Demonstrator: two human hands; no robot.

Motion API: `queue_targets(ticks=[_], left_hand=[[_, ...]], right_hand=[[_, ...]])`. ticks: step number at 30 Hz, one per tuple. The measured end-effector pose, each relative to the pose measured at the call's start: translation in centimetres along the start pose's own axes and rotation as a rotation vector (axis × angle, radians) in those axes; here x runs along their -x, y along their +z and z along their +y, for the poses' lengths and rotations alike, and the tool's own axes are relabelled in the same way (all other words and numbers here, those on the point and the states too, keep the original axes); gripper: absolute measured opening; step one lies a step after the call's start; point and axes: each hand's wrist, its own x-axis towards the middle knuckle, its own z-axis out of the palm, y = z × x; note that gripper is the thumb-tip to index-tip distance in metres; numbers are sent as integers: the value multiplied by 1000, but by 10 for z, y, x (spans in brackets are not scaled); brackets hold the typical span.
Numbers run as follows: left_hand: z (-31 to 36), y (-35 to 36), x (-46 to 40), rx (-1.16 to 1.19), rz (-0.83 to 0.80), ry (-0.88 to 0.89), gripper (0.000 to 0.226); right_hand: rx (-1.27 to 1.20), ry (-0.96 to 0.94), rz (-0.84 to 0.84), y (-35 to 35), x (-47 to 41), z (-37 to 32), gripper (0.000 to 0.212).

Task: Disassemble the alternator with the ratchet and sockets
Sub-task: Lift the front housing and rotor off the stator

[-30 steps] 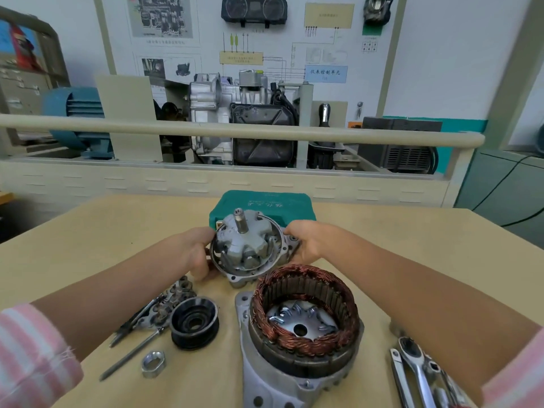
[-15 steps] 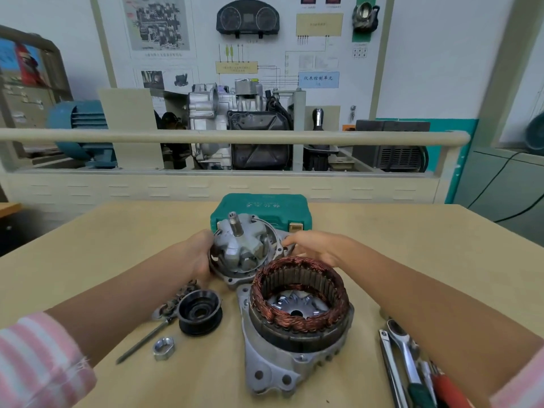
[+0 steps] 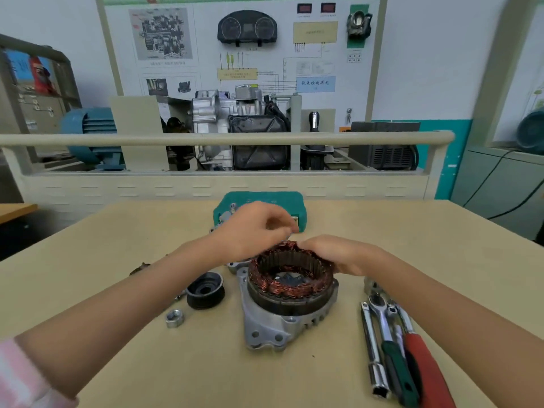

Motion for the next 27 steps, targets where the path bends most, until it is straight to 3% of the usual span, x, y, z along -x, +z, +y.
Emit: queue_targets(ticks=[3,6,11,17,21,24,27], left_hand=[[12,15,-9,-199,-383,-25,26],[12,35,-14,-333,-560,-136,27],[11,38,-21,-402,-666,-212,38],[17,36,-23,-468,-819,-258,53],[21,43,-24,-561,-849,-265,62],[24,55,-26,-729,-819,-212,47],[24,59,-27,-780,-817,-207,42]], right_hand=[[-23,-50,78,7,3,7,34],[-51,-46,147,9,1,9,36],[-20,-18,139,6,8,17,39],[1,-90,83,0,22,28,27],[248,-211,186,1,20,26,21],[448,-247,308,7,16,18,28],[624,-280,275,7,10,17,30]])
